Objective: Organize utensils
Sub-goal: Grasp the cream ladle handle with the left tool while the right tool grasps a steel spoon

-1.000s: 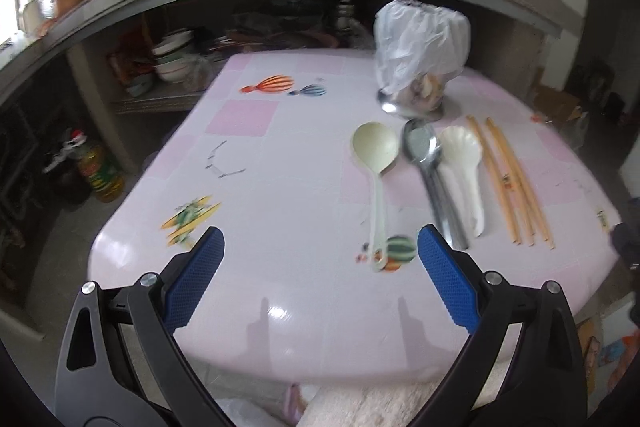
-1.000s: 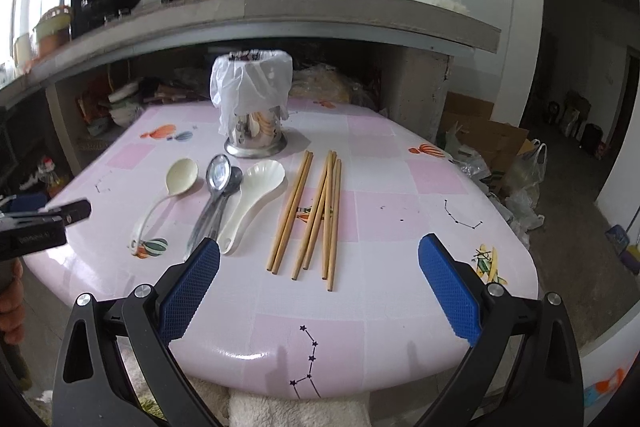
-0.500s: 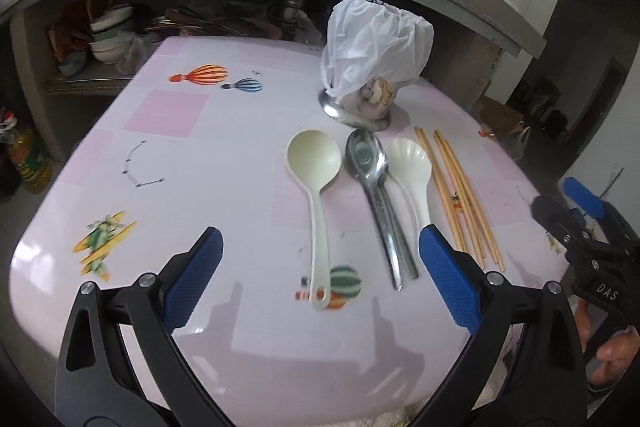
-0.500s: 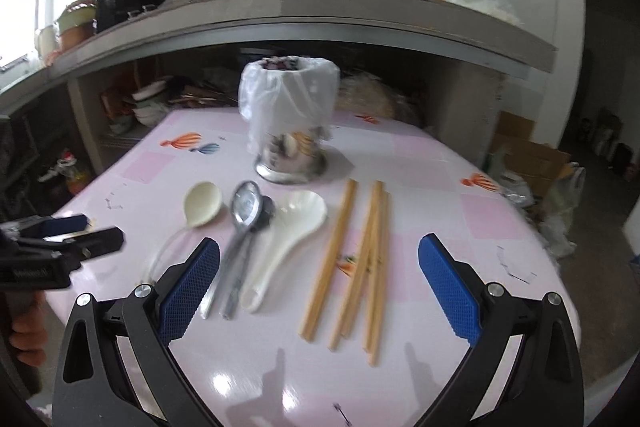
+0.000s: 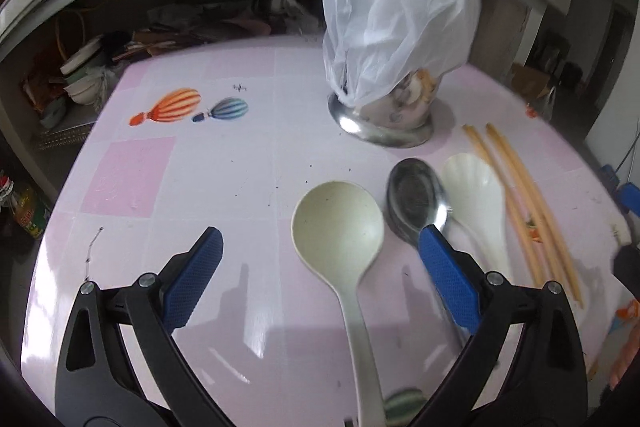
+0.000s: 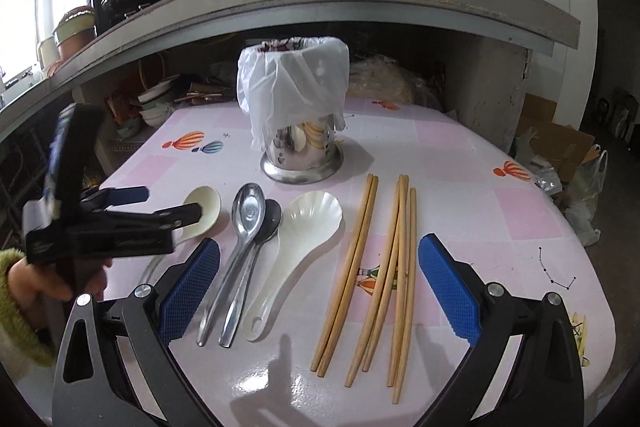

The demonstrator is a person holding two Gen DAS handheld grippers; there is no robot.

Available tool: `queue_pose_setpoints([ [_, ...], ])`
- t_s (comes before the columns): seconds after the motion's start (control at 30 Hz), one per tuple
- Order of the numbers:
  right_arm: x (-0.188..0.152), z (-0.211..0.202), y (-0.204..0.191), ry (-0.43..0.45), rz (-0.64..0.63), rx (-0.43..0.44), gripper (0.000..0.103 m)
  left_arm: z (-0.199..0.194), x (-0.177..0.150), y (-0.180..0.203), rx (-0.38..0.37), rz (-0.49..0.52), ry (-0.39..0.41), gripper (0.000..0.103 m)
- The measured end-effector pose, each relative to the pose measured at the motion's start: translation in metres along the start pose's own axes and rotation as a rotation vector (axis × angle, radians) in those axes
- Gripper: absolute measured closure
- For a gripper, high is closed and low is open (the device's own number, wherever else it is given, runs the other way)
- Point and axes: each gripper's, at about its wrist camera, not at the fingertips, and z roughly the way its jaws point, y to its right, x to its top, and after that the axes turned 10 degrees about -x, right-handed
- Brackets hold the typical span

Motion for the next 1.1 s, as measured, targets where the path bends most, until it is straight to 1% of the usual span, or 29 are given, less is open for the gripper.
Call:
queue_pose_setpoints([
  [0.13, -0.001, 0.011, 0.006, -0.019, 0.016, 0.002, 0.006, 0.020, 0.004, -0.003, 0.023, 0.003, -0.074, 0.008],
  [0.27, -0.002, 0.023, 0.013, -0.046, 0.048, 0.013, 0.006, 0.035, 0.008, -0.002, 0.060, 0.028, -0.134, 0.010],
  [0.3, -0.003, 0.025, 0.014, -0.051, 0.053, 0.016, 0.006, 0.036, 0.008, -0.002, 0.062, 0.032, -0.142, 0.012],
  [0.33, -0.004, 0.027, 0.015, -0.053, 0.057, 0.018, 0.006, 0.039, 0.008, -0.001, 0.065, 0.037, -0.154, 0.020],
  [0.37, -0.004, 0.028, 0.015, -0.055, 0.058, 0.018, 0.006, 0.041, 0.009, -0.001, 0.069, 0.039, -0.169, 0.023],
  [0.47, -0.006, 0.031, 0.018, -0.061, 0.068, 0.025, 0.006, 0.046, 0.014, -0.002, 0.067, 0.021, -0.176, 0.029],
  [0.6, -0.007, 0.033, 0.022, -0.065, 0.078, 0.028, 0.006, 0.050, 0.019, -0.001, 0.058, 0.010, -0.188, 0.034],
  [0.7, -0.008, 0.034, 0.025, -0.065, 0.086, 0.027, 0.006, 0.050, 0.021, 0.000, 0.067, -0.003, -0.190, 0.036],
  [0.77, -0.007, 0.033, 0.026, -0.063, 0.089, 0.025, 0.006, 0.049, 0.022, -0.001, 0.077, -0.013, -0.182, 0.045],
  [0.83, -0.007, 0.031, 0.028, -0.059, 0.088, 0.024, 0.006, 0.047, 0.022, -0.003, 0.081, -0.026, -0.177, 0.048],
  [0.93, -0.003, 0.028, 0.028, -0.052, 0.084, 0.033, 0.006, 0.046, 0.022, -0.006, 0.079, -0.040, -0.167, 0.048],
  [1.0, 0.002, 0.027, 0.029, -0.045, 0.080, 0.056, 0.006, 0.043, 0.020, -0.008, 0.080, -0.046, -0.158, 0.048],
  [1.07, 0.009, 0.028, 0.029, -0.034, 0.083, 0.102, 0.006, 0.038, 0.019, -0.013, 0.080, -0.061, -0.138, 0.048],
  [1.1, 0.015, 0.030, 0.030, -0.032, 0.090, 0.141, 0.006, 0.035, 0.019, -0.014, 0.079, -0.068, -0.127, 0.048],
])
